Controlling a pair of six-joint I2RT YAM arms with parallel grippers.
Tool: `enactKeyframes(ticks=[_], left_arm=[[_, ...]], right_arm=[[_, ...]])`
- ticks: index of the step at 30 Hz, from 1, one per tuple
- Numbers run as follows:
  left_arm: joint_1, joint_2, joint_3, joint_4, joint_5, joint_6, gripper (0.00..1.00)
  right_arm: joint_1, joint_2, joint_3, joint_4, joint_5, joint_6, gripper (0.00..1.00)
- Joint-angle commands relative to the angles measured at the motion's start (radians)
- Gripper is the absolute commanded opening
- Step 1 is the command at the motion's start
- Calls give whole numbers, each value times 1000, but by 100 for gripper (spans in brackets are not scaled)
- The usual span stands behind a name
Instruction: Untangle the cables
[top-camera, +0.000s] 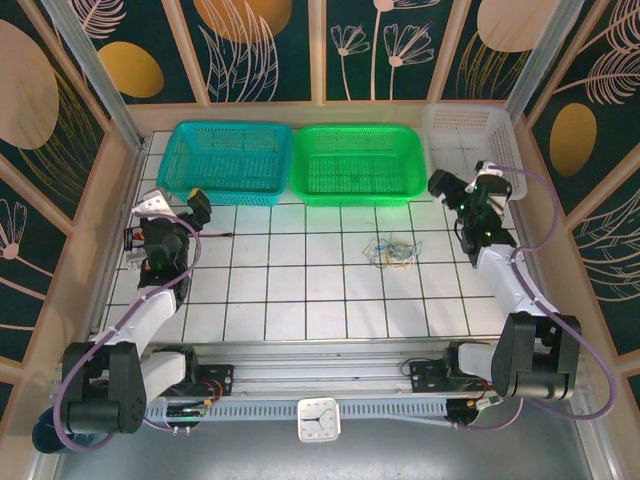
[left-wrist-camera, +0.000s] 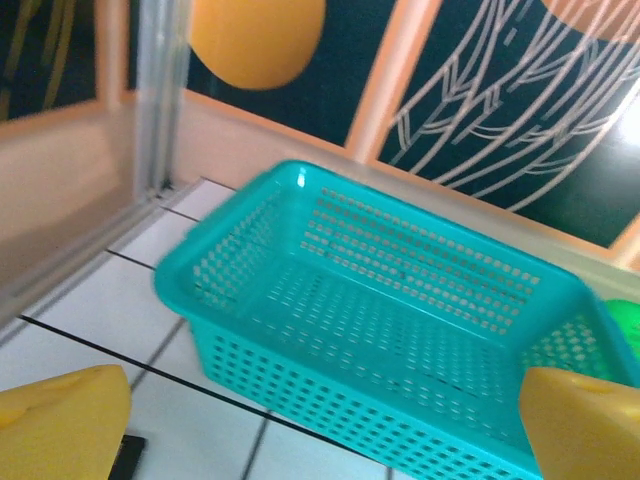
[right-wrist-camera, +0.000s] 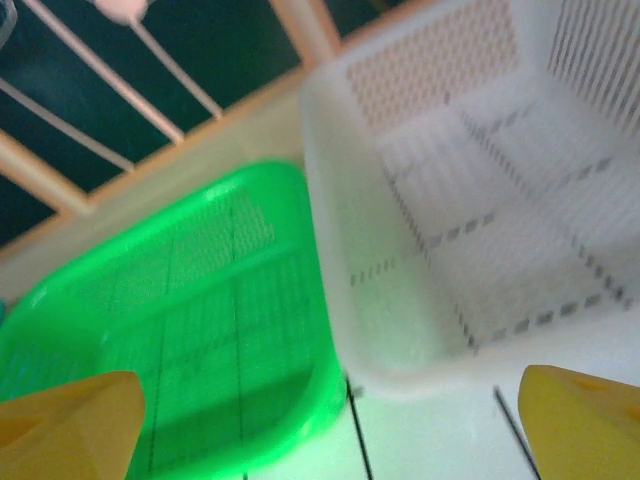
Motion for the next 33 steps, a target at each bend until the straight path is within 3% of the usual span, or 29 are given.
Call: enactKeyframes(ticks=[1, 7, 19, 29, 33], left_arm=[[1, 1, 48, -141, 141, -119, 99], [-49, 6, 71, -193, 236, -209, 99], [-336, 76, 140, -198, 211, -265, 99], [-379, 99, 142, -179, 195, -285, 99], [-380, 114, 124, -146, 193, -305, 99]], right_arm=[[17, -7, -58, -88, -96, 66, 93], [53, 37, -149, -29, -88, 126, 93], [238, 239, -166, 75, -52, 220, 93], [544, 308, -113, 198, -52, 409, 90], [608, 361, -38, 224, -98, 434, 90]])
